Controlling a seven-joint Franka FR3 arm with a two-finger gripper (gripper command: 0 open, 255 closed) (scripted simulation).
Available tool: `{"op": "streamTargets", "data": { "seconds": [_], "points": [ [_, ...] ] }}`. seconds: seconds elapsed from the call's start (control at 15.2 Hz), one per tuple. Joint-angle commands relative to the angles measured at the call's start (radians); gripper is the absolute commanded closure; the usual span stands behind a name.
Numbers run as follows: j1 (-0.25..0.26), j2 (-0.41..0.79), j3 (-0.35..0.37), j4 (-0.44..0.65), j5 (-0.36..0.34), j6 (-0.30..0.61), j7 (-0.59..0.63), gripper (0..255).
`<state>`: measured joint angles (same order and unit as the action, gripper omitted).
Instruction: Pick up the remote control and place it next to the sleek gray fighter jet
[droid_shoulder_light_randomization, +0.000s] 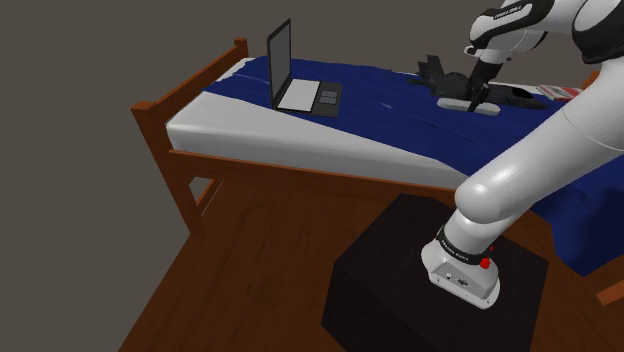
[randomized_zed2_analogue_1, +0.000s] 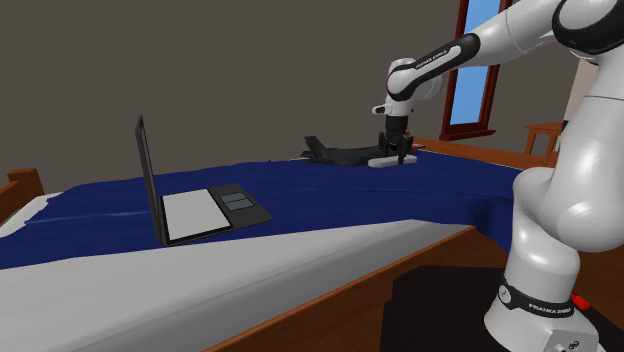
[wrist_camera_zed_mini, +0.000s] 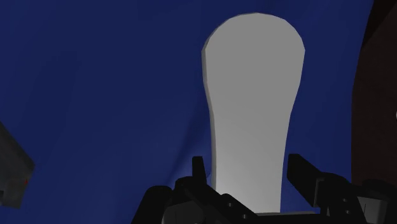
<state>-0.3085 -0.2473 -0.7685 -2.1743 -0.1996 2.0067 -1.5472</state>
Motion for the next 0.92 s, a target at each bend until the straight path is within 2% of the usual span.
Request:
{"op": "streamTargets", "data": {
  "seconds": [0.0,0.86],
  "points": [
    [0.000,0.009,-0.007,-0.021,0.003,0.029,-0.004,255],
    [0.013,0.106,-0.053,-0.129,0.059,0.216,-0.049,255]
  ]
}}
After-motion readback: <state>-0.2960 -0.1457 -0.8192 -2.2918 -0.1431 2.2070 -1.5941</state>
